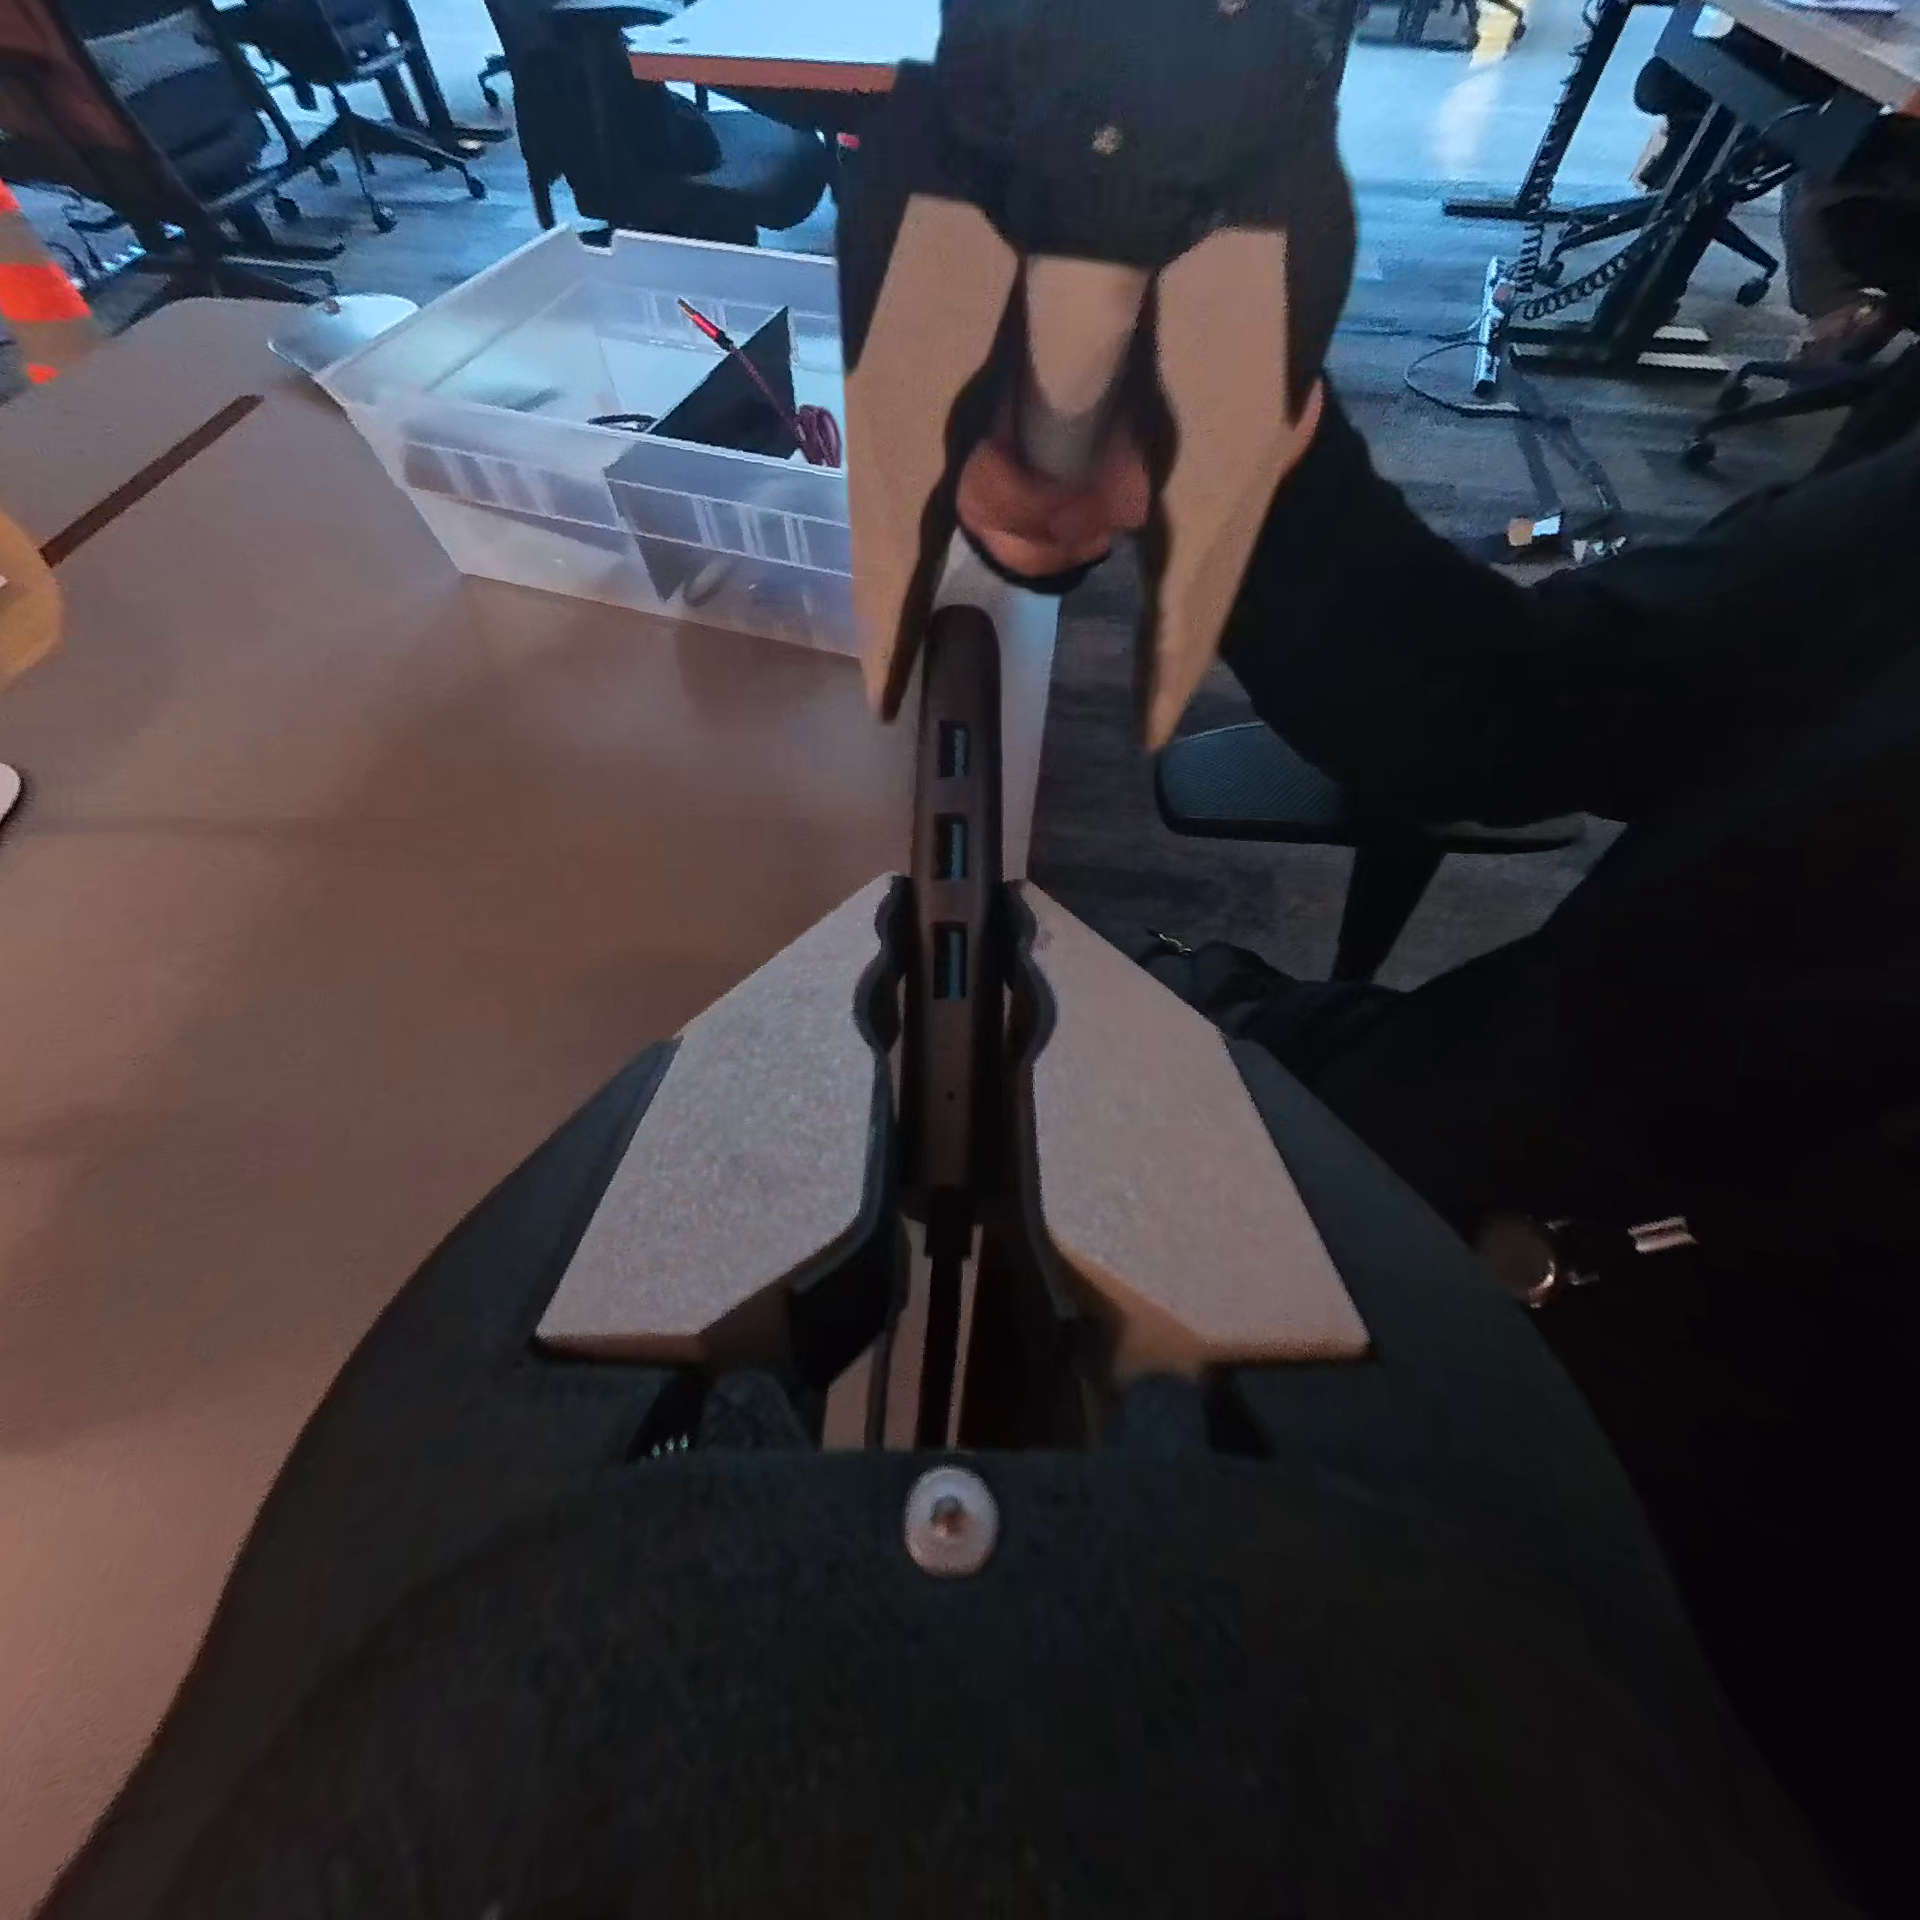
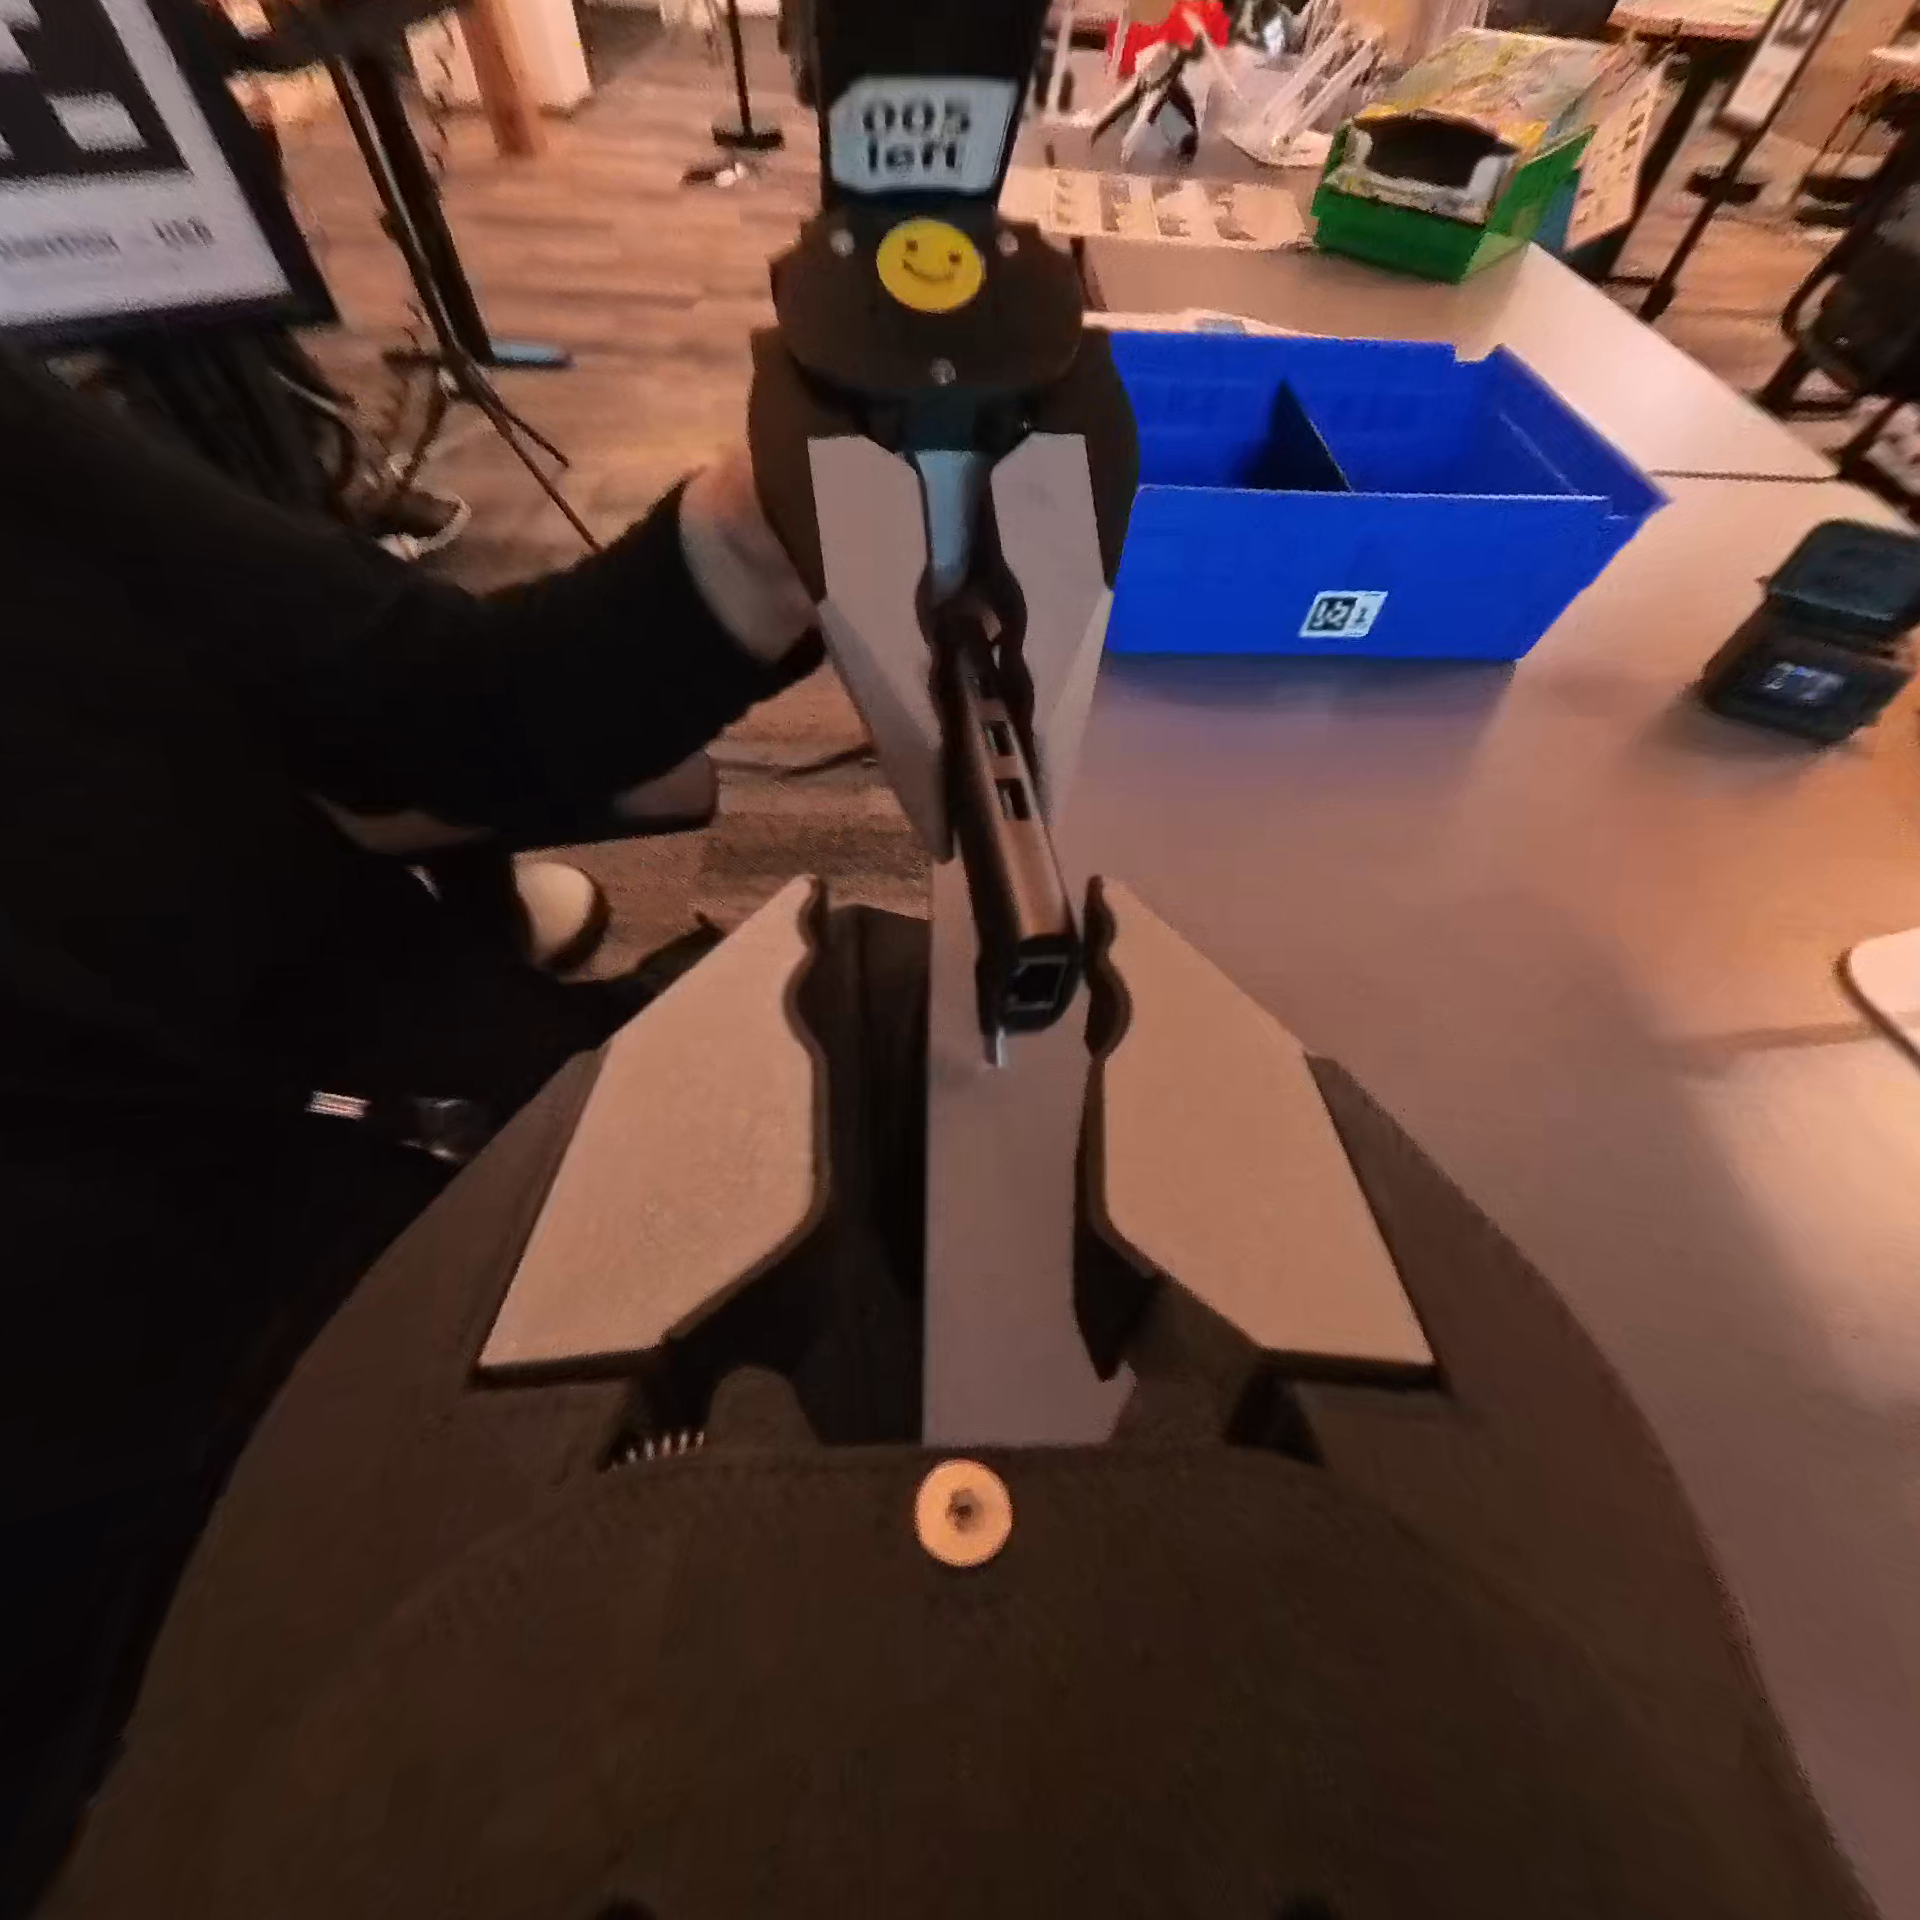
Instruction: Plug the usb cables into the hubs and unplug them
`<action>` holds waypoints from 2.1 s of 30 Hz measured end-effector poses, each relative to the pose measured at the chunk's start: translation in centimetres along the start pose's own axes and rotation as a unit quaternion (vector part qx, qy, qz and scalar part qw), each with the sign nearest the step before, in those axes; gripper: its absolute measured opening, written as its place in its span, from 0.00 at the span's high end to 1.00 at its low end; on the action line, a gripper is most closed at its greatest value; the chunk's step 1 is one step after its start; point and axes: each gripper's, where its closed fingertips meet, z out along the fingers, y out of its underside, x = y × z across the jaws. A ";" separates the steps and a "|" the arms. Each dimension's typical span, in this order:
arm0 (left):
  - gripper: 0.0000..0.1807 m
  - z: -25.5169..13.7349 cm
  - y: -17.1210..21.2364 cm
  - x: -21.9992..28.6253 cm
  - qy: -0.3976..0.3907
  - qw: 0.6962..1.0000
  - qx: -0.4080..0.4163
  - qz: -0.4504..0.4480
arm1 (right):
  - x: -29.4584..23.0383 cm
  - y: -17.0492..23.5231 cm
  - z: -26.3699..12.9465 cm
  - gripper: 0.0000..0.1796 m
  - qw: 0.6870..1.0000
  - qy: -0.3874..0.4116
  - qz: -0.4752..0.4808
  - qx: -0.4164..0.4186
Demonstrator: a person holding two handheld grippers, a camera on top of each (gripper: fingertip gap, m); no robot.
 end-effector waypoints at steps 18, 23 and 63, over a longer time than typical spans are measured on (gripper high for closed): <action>0.88 -1.3 1.8 -0.2 -0.016 0.998 -0.062 -0.022 | 0.8 2.0 1.5 0.93 0.994 0.044 -0.063 -0.075; 0.91 -6.7 1.5 -2.7 -0.096 0.994 -0.039 -0.030 | 5.2 0.1 -5.0 0.92 0.976 0.205 -0.060 -0.036; 0.54 -11.4 0.5 -10.2 -0.284 0.949 0.093 -0.098 | 14.6 10.4 -22.8 0.53 0.870 0.431 0.216 0.102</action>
